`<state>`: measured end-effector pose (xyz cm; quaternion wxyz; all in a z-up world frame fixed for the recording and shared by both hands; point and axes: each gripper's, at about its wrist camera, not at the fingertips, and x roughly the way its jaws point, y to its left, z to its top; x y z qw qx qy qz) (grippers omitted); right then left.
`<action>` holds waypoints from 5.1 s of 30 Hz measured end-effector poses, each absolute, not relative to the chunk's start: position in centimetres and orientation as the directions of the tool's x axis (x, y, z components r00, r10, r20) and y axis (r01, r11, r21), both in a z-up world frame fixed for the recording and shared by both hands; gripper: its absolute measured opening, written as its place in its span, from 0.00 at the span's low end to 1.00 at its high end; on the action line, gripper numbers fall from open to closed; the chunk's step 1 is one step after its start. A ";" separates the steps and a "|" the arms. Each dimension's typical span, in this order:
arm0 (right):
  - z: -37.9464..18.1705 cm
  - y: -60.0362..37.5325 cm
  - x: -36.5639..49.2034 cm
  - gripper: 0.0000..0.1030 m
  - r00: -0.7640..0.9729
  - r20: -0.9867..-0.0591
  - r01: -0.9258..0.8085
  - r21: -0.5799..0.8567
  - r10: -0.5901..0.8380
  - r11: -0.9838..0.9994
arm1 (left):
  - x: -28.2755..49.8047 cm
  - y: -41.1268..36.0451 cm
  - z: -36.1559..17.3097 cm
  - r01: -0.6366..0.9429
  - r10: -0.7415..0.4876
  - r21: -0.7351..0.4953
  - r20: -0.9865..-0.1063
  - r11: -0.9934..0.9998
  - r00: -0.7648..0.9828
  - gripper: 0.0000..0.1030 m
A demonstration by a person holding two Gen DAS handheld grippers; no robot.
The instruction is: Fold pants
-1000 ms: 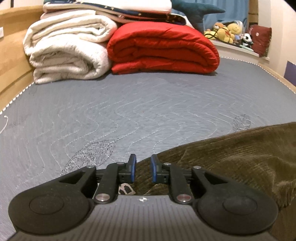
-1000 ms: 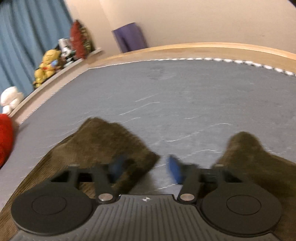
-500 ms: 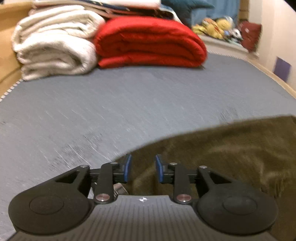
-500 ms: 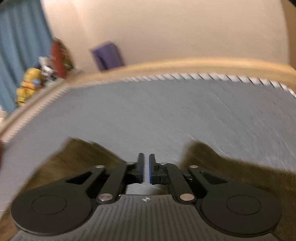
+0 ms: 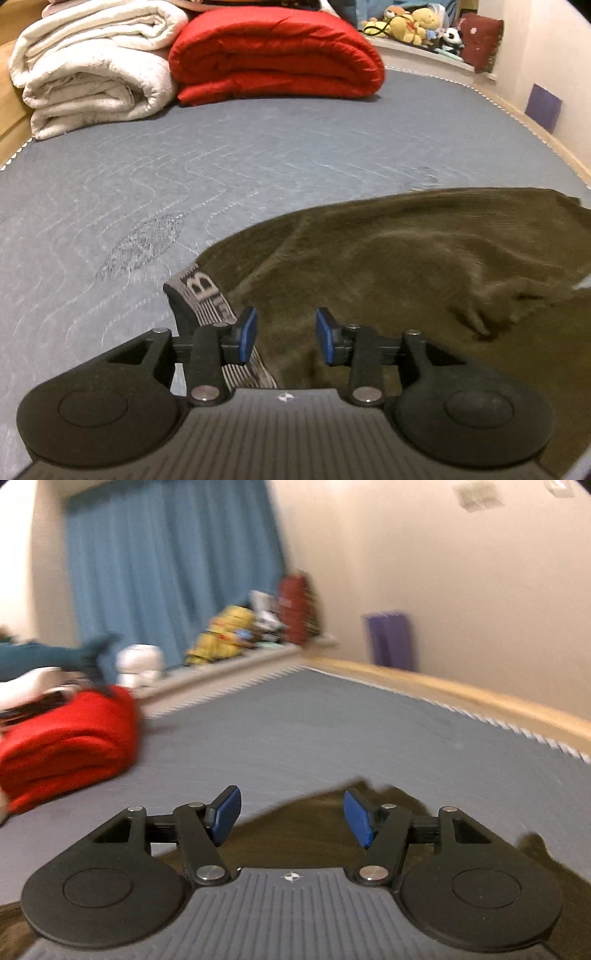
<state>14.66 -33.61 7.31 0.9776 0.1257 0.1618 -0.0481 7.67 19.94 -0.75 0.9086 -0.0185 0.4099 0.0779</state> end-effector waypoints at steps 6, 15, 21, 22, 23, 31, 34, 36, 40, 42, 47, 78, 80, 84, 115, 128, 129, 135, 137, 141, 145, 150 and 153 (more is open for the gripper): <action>10.4 -27.0 8.4 0.73 0.956 -0.255 -0.083 0.243 0.147 0.966 | 1.4 17.5 -1.9 -0.042 0.123 0.124 -0.773 0.991 0.622 0.40; 5.9 -16.3 3.9 0.73 0.853 -0.389 -0.362 0.041 0.348 0.931 | -1.1 21.8 -5.8 -0.124 0.030 -0.043 -0.845 0.991 0.534 0.70; 6.5 -14.2 2.9 0.73 0.846 -0.380 -0.417 -0.034 0.374 0.908 | -1.5 21.2 -7.6 -0.037 0.022 0.006 -0.901 0.999 0.433 0.57; 6.4 -14.4 3.4 0.73 0.844 -0.382 -0.416 -0.020 0.378 0.909 | -1.6 21.3 -7.5 -0.043 0.024 0.006 -0.902 0.999 0.431 0.56; 6.6 -14.5 3.6 0.73 0.841 -0.383 -0.413 -0.003 0.381 0.911 | -1.7 21.2 -7.5 -0.045 0.033 0.015 -0.902 0.999 0.430 0.56; 5.7 -15.3 4.7 0.73 0.841 -0.395 -0.389 0.035 0.371 0.920 | -2.6 19.2 -4.7 0.018 0.146 0.194 -0.794 0.981 0.591 0.61; 5.6 -15.4 4.7 0.74 0.842 -0.394 -0.381 0.048 0.368 0.923 | -3.0 19.0 -3.3 0.029 0.086 0.139 -0.746 0.990 0.661 0.61; 5.6 -15.3 4.6 0.74 0.845 -0.388 -0.379 0.047 0.367 0.924 | -3.2 18.4 -2.7 0.053 0.067 0.143 -0.721 0.988 0.690 0.61; 5.9 -15.1 4.4 0.76 0.851 -0.377 -0.376 0.051 0.366 0.925 | -2.9 16.8 -3.3 0.141 0.029 0.170 -0.731 0.975 0.682 0.61; 6.0 -15.0 4.3 0.76 0.851 -0.374 -0.377 0.054 0.369 0.925 | -2.2 16.0 -4.5 0.168 0.041 0.194 -0.762 0.966 0.646 0.61; 6.1 -14.7 4.3 0.78 0.850 -0.371 -0.382 0.053 0.373 0.923 | -1.4 16.1 -6.9 0.175 0.086 0.210 -0.839 0.962 0.538 0.63; 6.2 -15.0 5.7 0.80 0.864 -0.366 -0.332 0.106 0.347 0.937 | 0.6 18.2 -1.9 0.114 -0.025 0.087 -0.684 0.990 0.729 0.06; 6.5 -15.2 5.8 0.80 0.870 -0.356 -0.320 0.116 0.340 0.940 | 1.7 19.4 -2.0 0.108 -0.014 0.098 -0.673 0.989 0.740 0.04; 6.9 -15.5 5.9 0.80 0.877 -0.346 -0.306 0.132 0.333 0.943 | 4.9 21.8 -2.1 0.048 0.022 0.092 -0.638 0.995 0.770 0.04; 7.4 -22.0 7.9 0.80 0.875 -0.415 -0.148 0.258 0.248 0.955 | 7.5 20.8 1.9 0.249 -0.070 0.246 -0.565 0.937 0.822 0.09; 3.6 -30.5 9.2 0.78 0.858 -0.495 0.170 0.532 0.141 0.830 | -13.1 15.5 -0.9 0.437 -0.156 0.258 -0.684 0.862 0.712 0.12; 3.1 -31.6 9.5 0.78 0.854 -0.503 0.203 0.557 0.133 0.805 | -13.2 14.9 -1.7 0.449 -0.109 0.320 -0.702 0.834 0.704 0.12; 0.0 -36.2 11.2 0.74 0.820 -0.565 0.340 0.613 0.095 0.713 | -11.3 15.1 3.4 0.438 -0.293 0.135 -0.567 0.889 0.770 0.13; -0.6 -36.4 11.7 0.69 0.813 -0.575 0.343 0.599 0.090 0.724 | -9.7 12.6 3.6 0.476 -0.289 0.195 -0.583 0.857 0.759 0.13; -1.2 -35.4 13.3 0.44 0.805 -0.582 0.290 0.555 0.115 0.780 | -7.0 8.9 0.7 0.575 -0.337 0.206 -0.638 0.792 0.693 0.13; -1.2 -33.4 15.1 0.38 0.798 -0.584 0.214 0.504 0.147 0.837 | -4.8 8.8 -3.9 0.612 -0.296 0.178 -0.752 0.770 0.590 0.13; -2.0 -30.4 17.8 0.43 0.776 -0.612 0.141 0.409 0.156 0.901 | -3.6 8.4 -4.2 0.661 -0.425 0.041 -0.737 0.749 0.526 0.14; -3.0 -29.0 19.8 0.54 0.746 -0.642 0.120 0.389 0.175 0.913 | -3.9 7.1 -4.4 0.686 -0.437 0.036 -0.747 0.727 0.501 0.14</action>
